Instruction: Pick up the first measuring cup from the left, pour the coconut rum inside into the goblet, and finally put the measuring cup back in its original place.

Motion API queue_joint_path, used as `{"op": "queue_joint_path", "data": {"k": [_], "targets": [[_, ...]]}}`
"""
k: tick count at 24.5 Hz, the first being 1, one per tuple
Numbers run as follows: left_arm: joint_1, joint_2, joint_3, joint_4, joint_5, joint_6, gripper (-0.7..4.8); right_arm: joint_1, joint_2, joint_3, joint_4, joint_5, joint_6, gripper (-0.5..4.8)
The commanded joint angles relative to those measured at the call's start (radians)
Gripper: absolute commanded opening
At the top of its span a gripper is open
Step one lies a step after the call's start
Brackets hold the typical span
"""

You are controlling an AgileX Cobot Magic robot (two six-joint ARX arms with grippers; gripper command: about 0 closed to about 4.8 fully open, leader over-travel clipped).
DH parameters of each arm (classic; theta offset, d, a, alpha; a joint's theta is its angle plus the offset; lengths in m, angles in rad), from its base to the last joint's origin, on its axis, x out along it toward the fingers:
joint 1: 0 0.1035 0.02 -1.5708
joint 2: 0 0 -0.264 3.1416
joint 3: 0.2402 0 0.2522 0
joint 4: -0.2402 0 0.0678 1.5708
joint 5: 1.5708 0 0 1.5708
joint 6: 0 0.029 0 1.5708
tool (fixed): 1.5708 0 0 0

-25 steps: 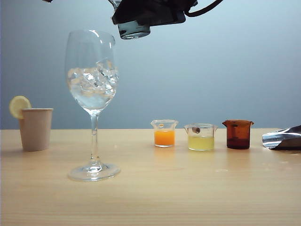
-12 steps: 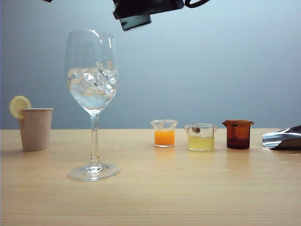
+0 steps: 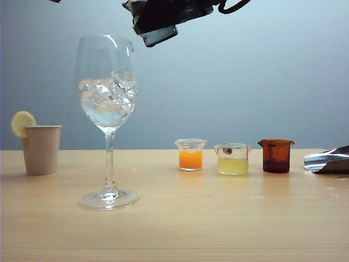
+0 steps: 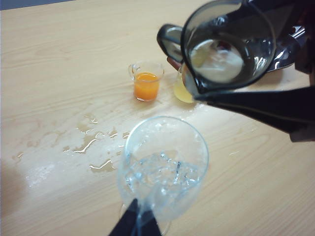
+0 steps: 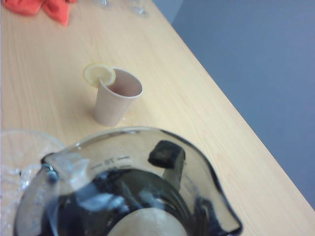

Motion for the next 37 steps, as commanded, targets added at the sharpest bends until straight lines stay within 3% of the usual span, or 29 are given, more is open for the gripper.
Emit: {"op": "queue_joint_path", "data": {"k": [1,5,12,37], "targets": [[0.0,-0.002,0.003,0.005,-0.003,-0.006,-0.05,0.001,-0.004,0.01,0.011,0.002,-0.015,1.35],[0.0,-0.002,0.003,0.005,-0.003,-0.006,-0.05,0.001,-0.004,0.01,0.013,0.006,-0.051,1.35],[0.0,-0.002,0.003,0.005,-0.003,-0.006,-0.05,0.052,-0.004,0.01,0.012,0.119,-0.128,1.34],[0.0,-0.002,0.003,0.005,-0.003,-0.006,-0.05,0.064,-0.004,0.038,-0.016,0.192,-0.278,1.35]]}}
